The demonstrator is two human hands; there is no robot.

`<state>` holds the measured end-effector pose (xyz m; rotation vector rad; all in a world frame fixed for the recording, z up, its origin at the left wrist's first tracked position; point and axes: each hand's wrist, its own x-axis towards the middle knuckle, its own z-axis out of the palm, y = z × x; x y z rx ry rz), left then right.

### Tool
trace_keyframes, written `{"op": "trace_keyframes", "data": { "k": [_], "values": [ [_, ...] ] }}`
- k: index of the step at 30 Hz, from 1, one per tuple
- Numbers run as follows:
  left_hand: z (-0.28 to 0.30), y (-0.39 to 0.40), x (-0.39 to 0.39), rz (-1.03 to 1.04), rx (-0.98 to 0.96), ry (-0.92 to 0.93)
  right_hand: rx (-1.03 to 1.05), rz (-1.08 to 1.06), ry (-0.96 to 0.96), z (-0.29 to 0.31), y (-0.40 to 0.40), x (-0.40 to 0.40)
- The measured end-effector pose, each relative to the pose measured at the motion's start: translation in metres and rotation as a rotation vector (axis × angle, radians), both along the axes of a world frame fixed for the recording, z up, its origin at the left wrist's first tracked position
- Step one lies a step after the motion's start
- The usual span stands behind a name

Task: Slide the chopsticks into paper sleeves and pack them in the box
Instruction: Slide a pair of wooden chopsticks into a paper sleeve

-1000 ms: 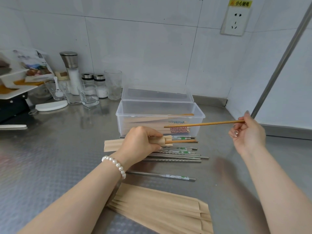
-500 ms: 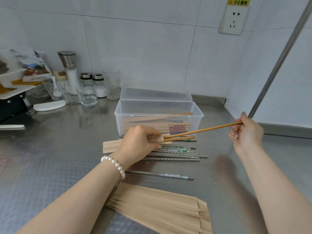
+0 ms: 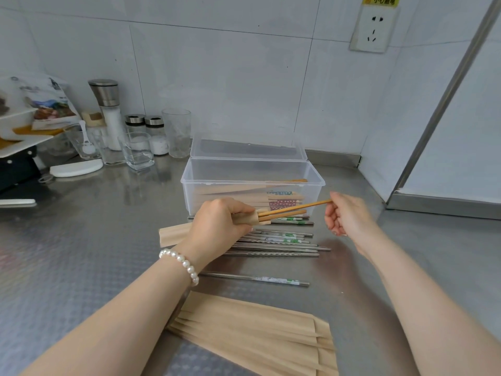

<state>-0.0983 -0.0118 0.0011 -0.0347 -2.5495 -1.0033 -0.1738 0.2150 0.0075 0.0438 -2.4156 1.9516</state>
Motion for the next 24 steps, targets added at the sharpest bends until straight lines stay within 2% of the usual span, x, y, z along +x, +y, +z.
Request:
{"op": "trace_keyframes", "data": {
  "k": [7,16,20,24],
  "values": [
    [-0.002,0.001,-0.002,-0.006,-0.030,0.017,0.172,0.251,-0.032,0.002,-0.006,0.010],
    [-0.004,-0.001,-0.002,-0.036,-0.055,0.044,0.288,0.362,-0.012,-0.003,-0.009,0.010],
    [-0.003,-0.001,-0.001,-0.049,-0.040,0.049,0.264,0.370,0.013,-0.002,-0.011,0.012],
    [0.001,0.000,0.000,-0.057,-0.016,0.036,0.077,0.377,0.000,0.001,-0.009,0.013]
  ]
}}
